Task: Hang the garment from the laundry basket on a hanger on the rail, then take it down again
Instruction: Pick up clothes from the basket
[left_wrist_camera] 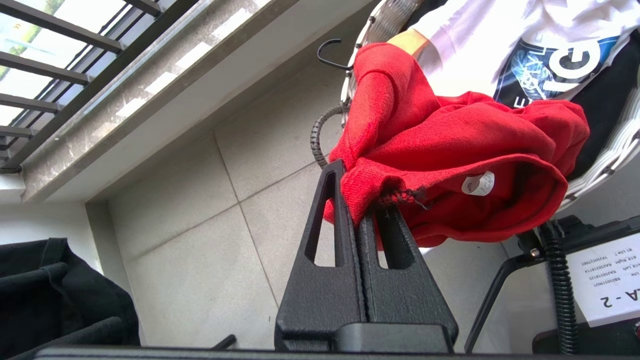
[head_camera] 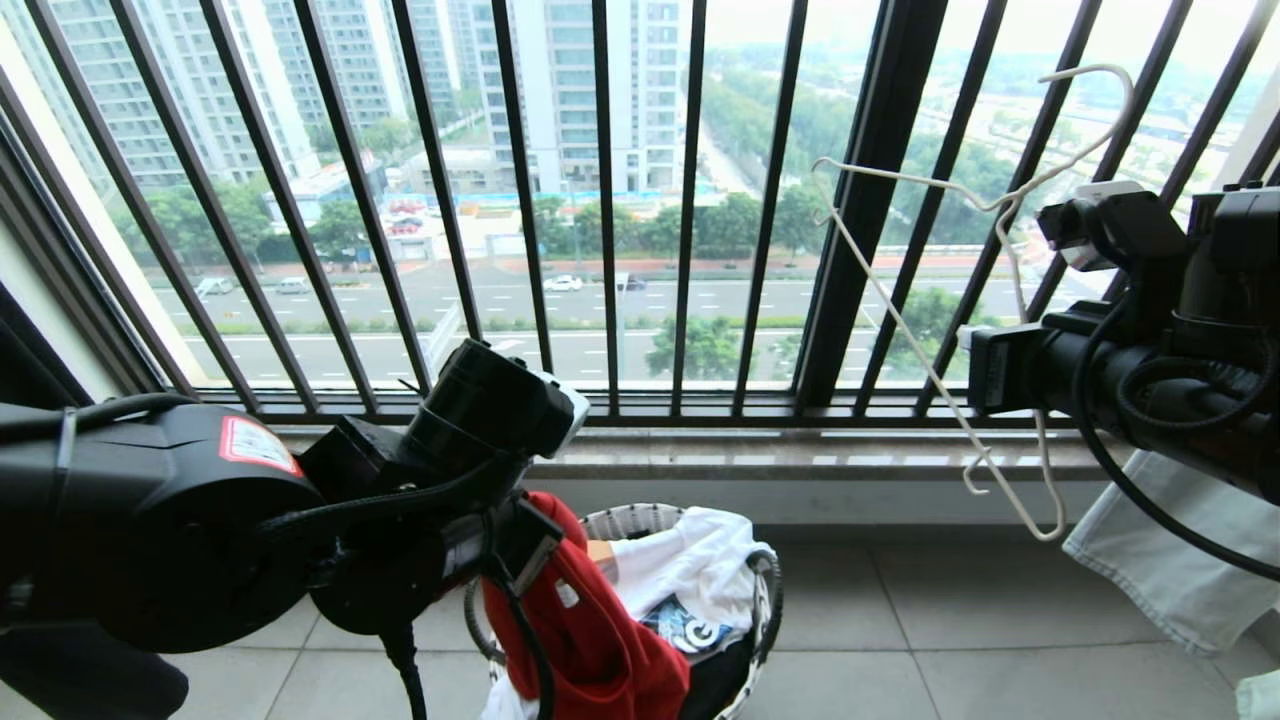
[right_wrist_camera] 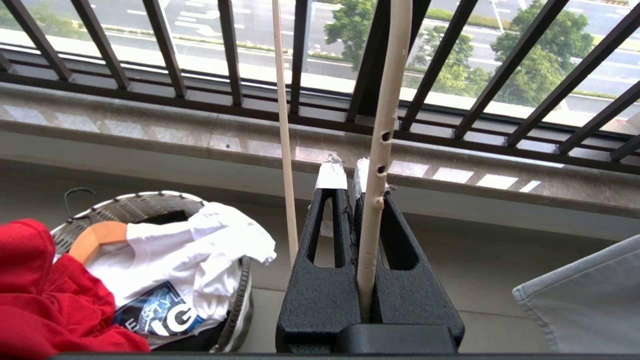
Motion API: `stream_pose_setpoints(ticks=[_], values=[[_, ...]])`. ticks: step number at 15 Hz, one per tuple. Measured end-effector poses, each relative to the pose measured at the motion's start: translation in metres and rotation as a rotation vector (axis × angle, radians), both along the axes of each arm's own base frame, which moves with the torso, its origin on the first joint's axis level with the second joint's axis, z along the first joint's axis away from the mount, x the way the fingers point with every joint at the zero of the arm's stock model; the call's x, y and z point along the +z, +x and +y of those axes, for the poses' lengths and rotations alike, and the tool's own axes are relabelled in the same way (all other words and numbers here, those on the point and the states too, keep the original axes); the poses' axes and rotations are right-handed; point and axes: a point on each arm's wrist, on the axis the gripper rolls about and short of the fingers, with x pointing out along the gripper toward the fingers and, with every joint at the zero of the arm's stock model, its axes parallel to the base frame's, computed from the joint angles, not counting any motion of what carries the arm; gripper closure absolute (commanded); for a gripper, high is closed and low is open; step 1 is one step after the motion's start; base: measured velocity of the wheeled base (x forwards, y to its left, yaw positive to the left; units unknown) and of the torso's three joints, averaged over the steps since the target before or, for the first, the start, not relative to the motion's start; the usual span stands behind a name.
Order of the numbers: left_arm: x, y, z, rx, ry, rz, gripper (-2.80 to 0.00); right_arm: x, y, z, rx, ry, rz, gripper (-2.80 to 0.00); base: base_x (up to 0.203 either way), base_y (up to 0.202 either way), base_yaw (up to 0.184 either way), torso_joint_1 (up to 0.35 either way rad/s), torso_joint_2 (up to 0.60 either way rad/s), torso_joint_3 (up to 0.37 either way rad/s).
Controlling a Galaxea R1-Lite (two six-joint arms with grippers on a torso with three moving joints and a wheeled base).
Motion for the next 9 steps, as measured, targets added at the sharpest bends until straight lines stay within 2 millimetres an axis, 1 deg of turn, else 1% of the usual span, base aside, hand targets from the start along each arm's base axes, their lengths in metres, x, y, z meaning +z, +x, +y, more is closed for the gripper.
stream_pose_setpoints(ticks=[9], values=[[-0.0011, 0.0, -0.0007, -0.002, 0.003, 0.003, 0.0, -0.0021, -0.0008, 0.0026, 0.011, -0.002, 0.007, 0.0, 0.0, 0.0, 0.0, 0.003, 0.0, 0.201]])
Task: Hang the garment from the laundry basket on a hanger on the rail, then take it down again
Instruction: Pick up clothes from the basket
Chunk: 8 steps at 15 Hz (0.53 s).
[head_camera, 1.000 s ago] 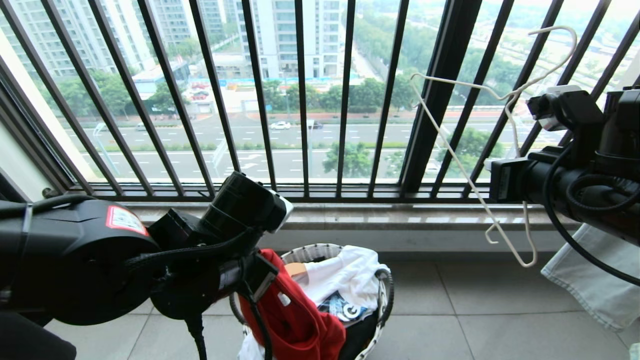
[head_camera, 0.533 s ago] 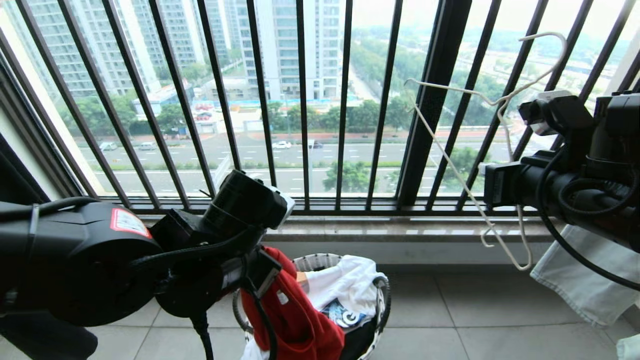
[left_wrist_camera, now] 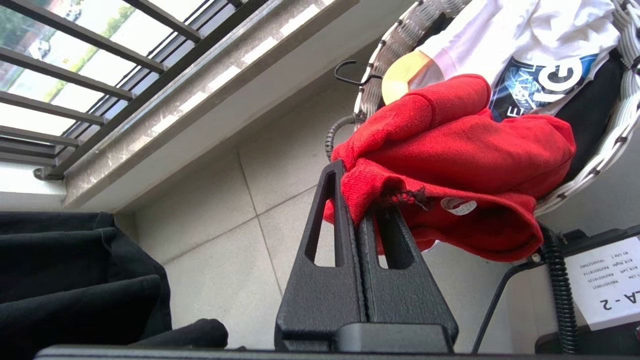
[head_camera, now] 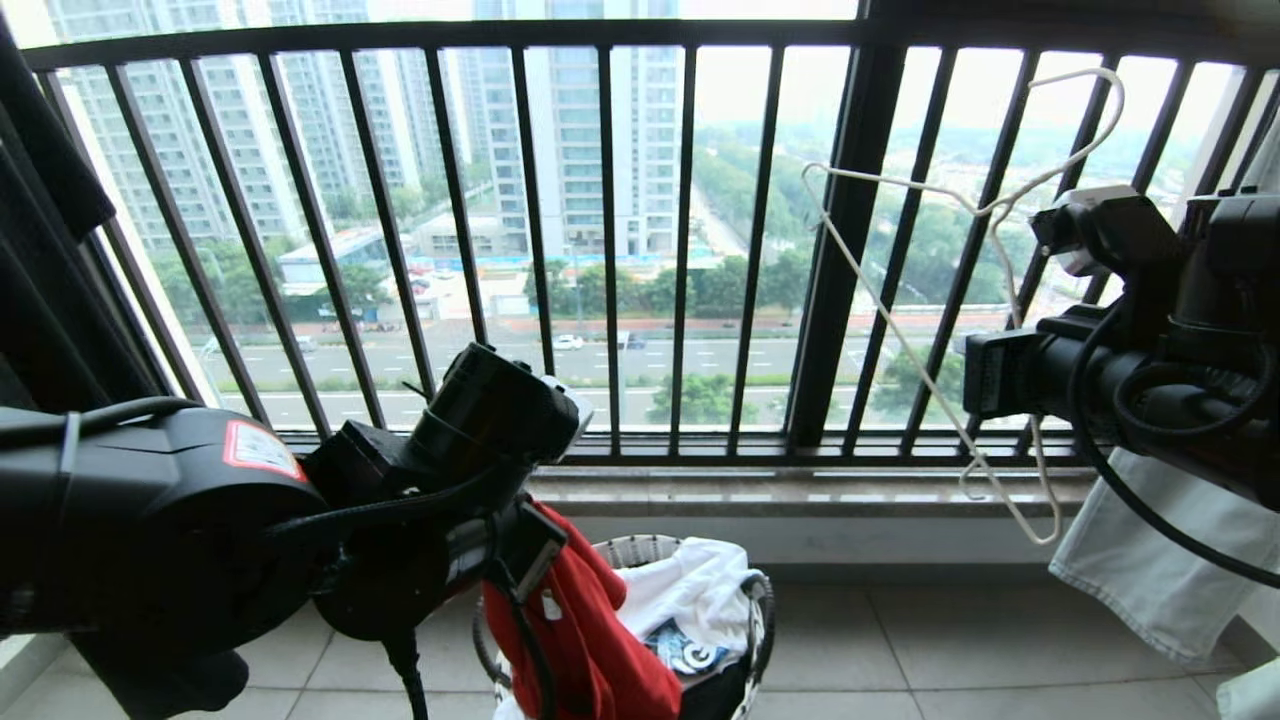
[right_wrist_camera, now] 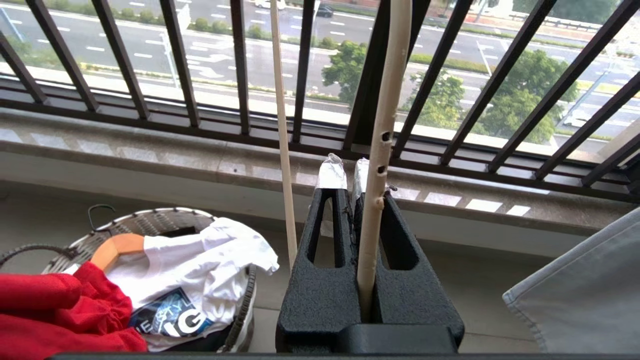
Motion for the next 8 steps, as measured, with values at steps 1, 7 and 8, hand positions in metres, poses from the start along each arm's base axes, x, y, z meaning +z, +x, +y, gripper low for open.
stream_pose_setpoints(ticks=[1, 7, 8], values=[[-0.0005, 0.0003, -0.0003, 0.0, 0.001, 0.001, 0.0, 0.0001, -0.0002, 0.0002, 0.001, 0.0, -0.001, 0.0, 0.0, 0.0, 0.0, 0.004, 0.01, 0.204], [-0.0017, 0.0011, -0.0006, 0.001, 0.004, 0.004, 0.0, -0.0001, -0.0003, 0.0003, 0.001, 0.0, 0.0, 0.0, 0.0, 0.0, 0.0, 0.003, 0.0, 0.121], [-0.0014, 0.0008, -0.0008, -0.001, 0.003, 0.003, 0.0, 0.0, -0.0004, 0.0004, 0.002, 0.0, -0.001, 0.0, 0.0, 0.0, 0.0, 0.005, 0.0, 0.029]])
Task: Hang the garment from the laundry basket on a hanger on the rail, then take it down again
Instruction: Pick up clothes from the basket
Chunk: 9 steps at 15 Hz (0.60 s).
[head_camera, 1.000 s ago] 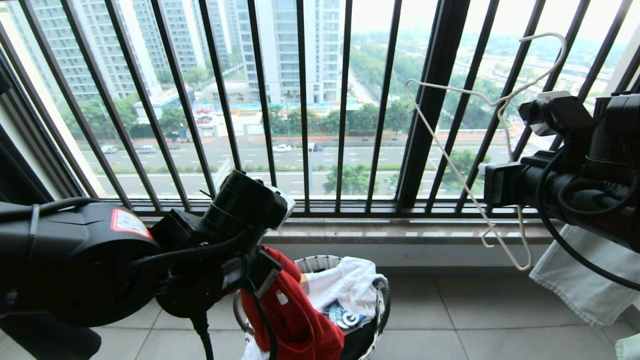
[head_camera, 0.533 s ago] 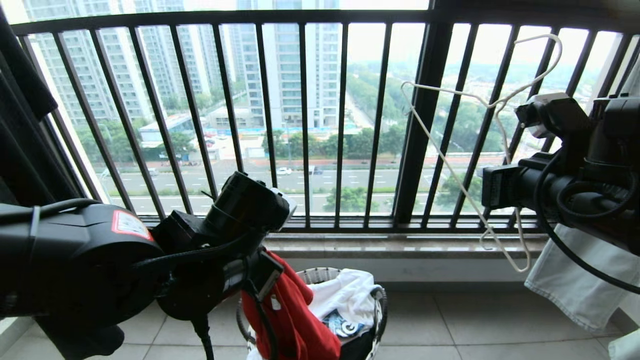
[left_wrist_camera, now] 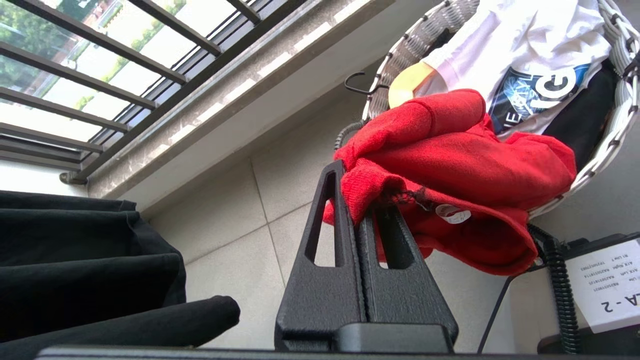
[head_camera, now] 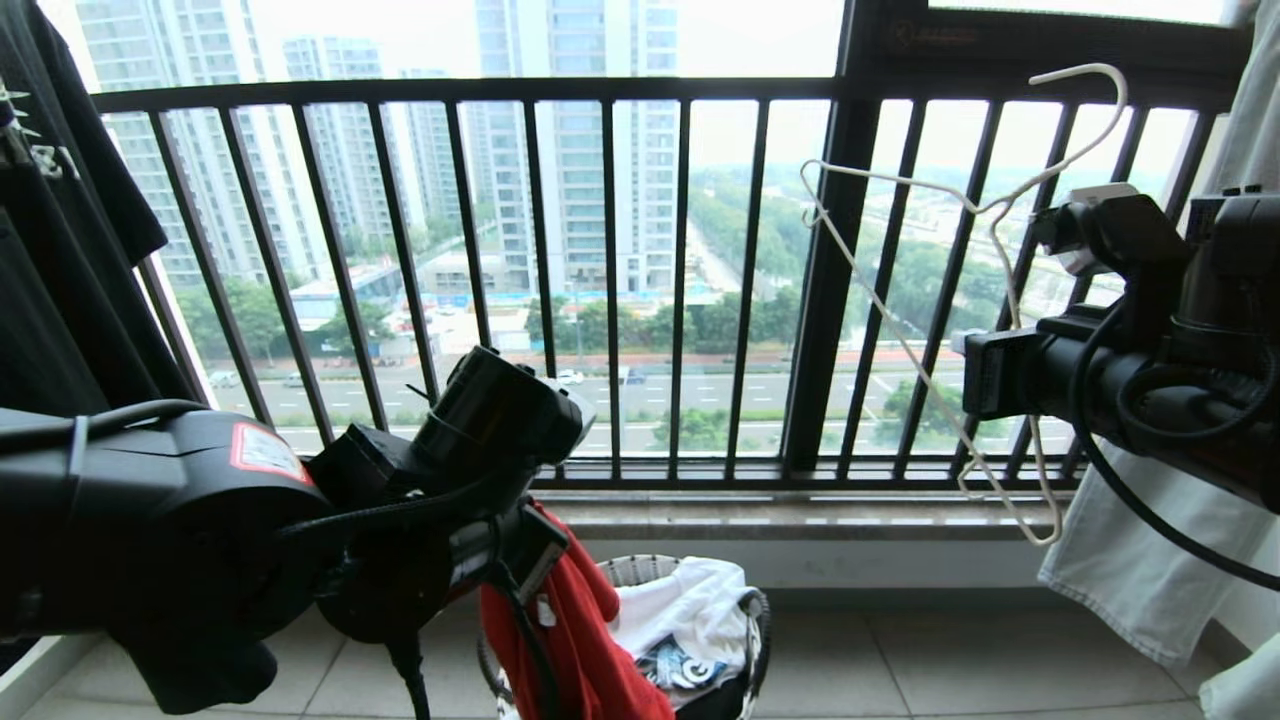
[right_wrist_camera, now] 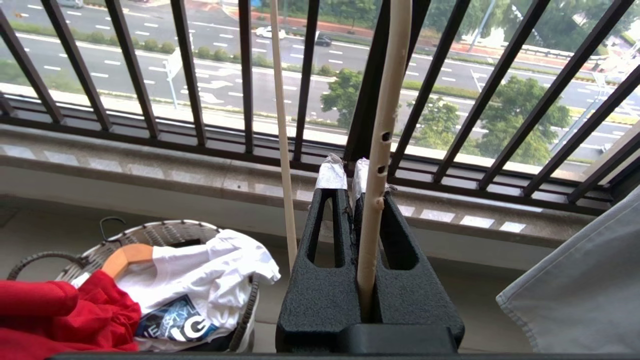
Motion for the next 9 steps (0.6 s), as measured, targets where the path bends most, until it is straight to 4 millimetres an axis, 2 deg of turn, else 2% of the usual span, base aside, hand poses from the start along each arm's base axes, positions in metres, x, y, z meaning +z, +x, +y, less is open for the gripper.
stream_pose_setpoints(ticks=[9], values=[[0.019, 0.017, 0.003, 0.049, -0.133, -0.131, 0.0, -0.015, 0.0, 0.007, 0.038, -0.047, 0.073, 0.0, 0.0, 0.0, 0.0, 0.0, 0.0, 0.0]])
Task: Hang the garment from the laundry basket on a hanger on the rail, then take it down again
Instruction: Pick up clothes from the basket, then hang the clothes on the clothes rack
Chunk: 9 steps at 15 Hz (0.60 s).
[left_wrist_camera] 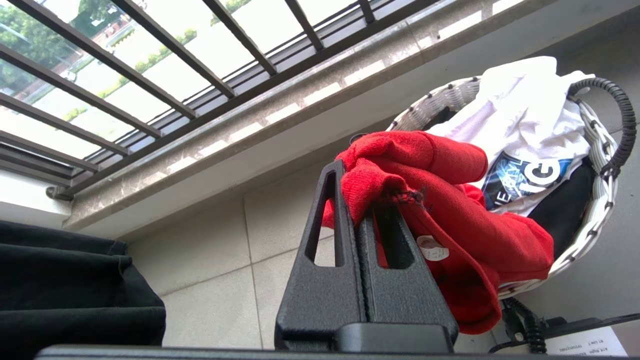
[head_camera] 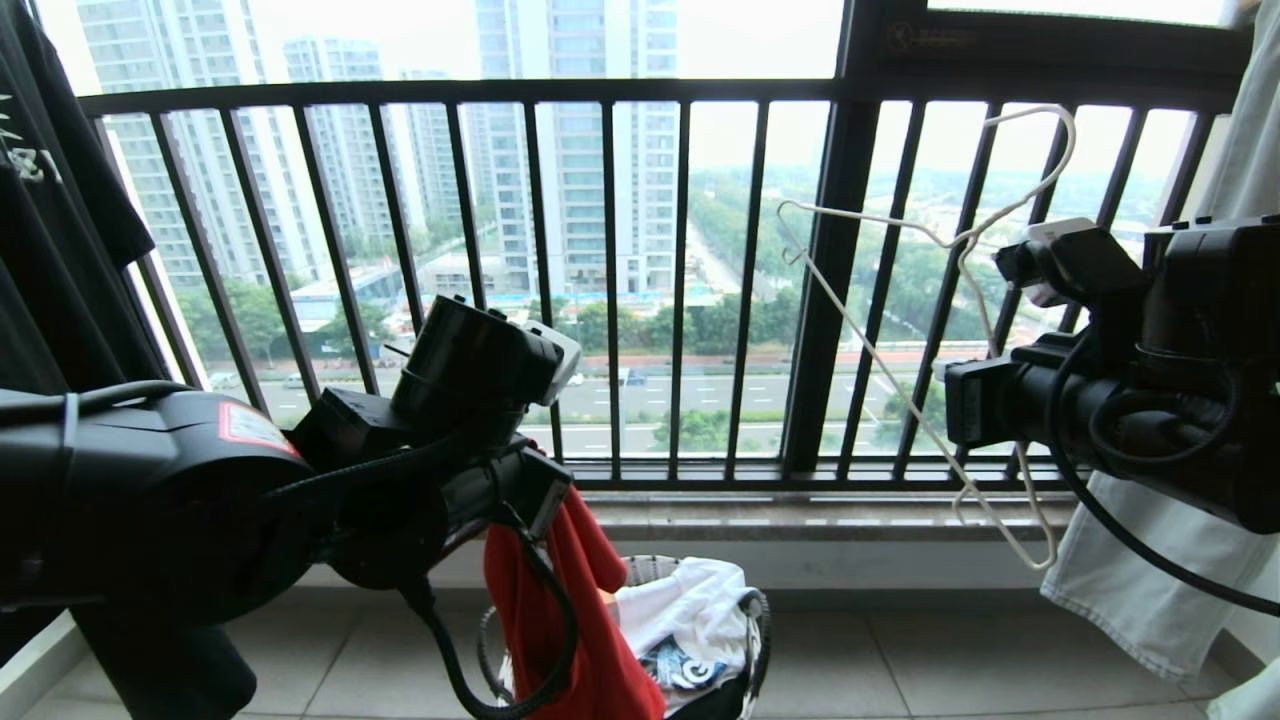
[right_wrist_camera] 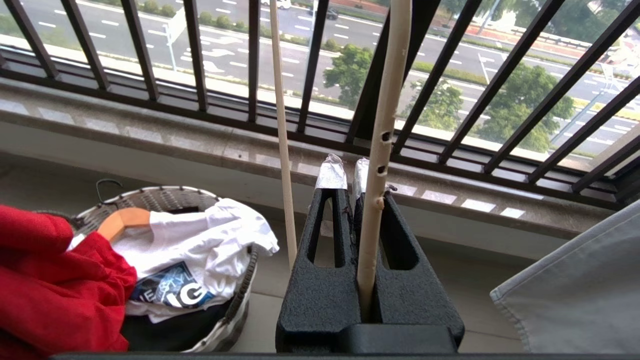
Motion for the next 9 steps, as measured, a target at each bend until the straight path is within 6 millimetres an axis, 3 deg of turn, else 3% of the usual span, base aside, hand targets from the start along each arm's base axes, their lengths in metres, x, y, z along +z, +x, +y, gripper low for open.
stream_pose_setpoints(ticks=[4, 9], values=[[0.013, 0.008, 0.006, 0.04, -0.049, -0.036, 0.0, -0.006, -0.013, 0.0, 0.126, -0.012, 0.126, 0.0, 0.0, 0.0, 0.0, 0.0, 0.0, 0.0], [0.024, 0.019, 0.012, 0.081, -0.111, -0.062, 0.0, 0.001, -0.052, -0.01, 0.369, -0.031, 0.316, 0.0, 0.0, 0.0, 0.0, 0.0, 0.0, 0.0]])
